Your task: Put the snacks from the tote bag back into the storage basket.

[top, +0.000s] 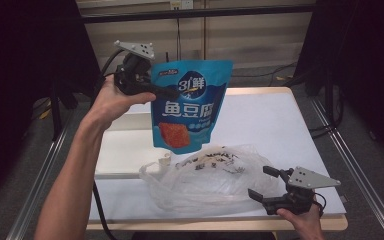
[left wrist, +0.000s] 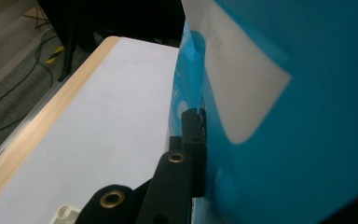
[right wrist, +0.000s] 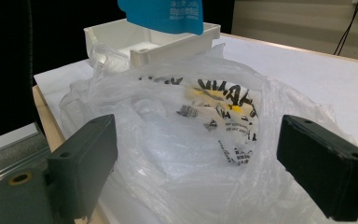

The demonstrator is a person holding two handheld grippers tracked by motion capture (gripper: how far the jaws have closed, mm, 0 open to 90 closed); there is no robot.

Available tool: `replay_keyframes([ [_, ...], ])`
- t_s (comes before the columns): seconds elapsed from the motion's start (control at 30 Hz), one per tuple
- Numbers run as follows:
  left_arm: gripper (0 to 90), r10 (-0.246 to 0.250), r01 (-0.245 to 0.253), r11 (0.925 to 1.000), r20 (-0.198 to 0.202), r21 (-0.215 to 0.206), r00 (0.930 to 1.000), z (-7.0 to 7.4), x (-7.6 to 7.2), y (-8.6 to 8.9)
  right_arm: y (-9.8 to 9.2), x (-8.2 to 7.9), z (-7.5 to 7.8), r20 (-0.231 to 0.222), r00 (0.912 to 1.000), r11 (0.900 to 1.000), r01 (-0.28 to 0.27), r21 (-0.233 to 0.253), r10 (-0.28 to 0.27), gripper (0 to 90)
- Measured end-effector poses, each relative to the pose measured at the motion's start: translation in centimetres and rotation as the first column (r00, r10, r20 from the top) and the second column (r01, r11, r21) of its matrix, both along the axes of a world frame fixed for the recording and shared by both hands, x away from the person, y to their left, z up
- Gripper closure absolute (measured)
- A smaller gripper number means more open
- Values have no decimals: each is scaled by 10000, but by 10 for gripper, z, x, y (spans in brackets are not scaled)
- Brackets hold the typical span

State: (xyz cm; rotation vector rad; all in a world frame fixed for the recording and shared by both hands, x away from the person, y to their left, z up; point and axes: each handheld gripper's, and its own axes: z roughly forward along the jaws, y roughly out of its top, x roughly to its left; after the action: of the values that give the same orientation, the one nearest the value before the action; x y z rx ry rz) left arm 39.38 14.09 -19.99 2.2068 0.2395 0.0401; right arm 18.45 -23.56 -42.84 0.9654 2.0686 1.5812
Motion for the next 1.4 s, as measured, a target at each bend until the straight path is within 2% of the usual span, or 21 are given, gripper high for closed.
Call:
replay_keyframes([
  [0.03, 900, -56, 55, 9999, 106, 132, 9999, 1, 2, 2, 0, 0, 0, 10, 10000, 10000, 29, -23, -29, 120],
  [0.13, 900, 187, -194, 9992, 184, 344, 9997, 2, 5, 5, -1, 0, 0, 4, 10000, 10000, 22, 26, -22, 120],
  [0.2, 900, 295, -303, 9988, 204, 374, 9994, 3, 7, 9, 0, 0, 0, 19, 10000, 10000, 12, -14, -12, 120],
  [0.27, 900, 556, -560, 9982, 196, 193, 9983, 4, 9, 14, 0, 0, 0, 16, 10000, 10000, -9, -18, 9, 120],
  [0.33, 900, 667, -666, 9978, 368, -36, 9971, 5, 8, 21, 0, 0, 0, 22, 10000, 10000, -21, 2, 21, 121],
  [0.5, 900, 814, -819, 9966, 376, 124, 9960, 6, 10, 31, -2, 1, 0, -10, 10000, 10000, 87, -26, -87, 121],
  [0.57, 900, 920, -921, 9957, 201, 44, 9956, 4, 12, 34, -2, 1, 0, -7, 10000, 10000, 63, -33, -63, 120],
  [0.67, 900, 999, -1000, 9949, 141, 91, 9949, 0, 18, 40, -1, 0, 0, 37, 10000, 10000, 37, -2, -37, 119],
  [0.8, 900, 1352, -1352, 9908, 17, 14, 9908, -7, 24, 46, -2, 1, -1, 29, 10000, 10000, 42, -49, -42, 118],
  [1.0, 900, 1667, -1667, 9860, -97, 16, 9860, -9, 33, 61, -3, 1, -2, -17, 9999, 9999, 103, -34, -103, 117],
  [1.13, 900, 2030, -2030, 9792, -70, -73, 9792, -7, 38, 72, -4, 2, -2, 10, 10000, 10000, 74, -16, -74, 116],
  [1.3, 900, 2316, -2317, 9727, 124, 140, 9727, -7, 41, 86, -5, 2, -3, 6, 9999, 9999, 146, -9, -146, 116],
  [1.4, 900, 2521, -2522, 9675, 96, 176, 9677, -10, 46, 96, -7, 2, -4, -50, 9998, 9998, 177, 67, -177, 116],
])
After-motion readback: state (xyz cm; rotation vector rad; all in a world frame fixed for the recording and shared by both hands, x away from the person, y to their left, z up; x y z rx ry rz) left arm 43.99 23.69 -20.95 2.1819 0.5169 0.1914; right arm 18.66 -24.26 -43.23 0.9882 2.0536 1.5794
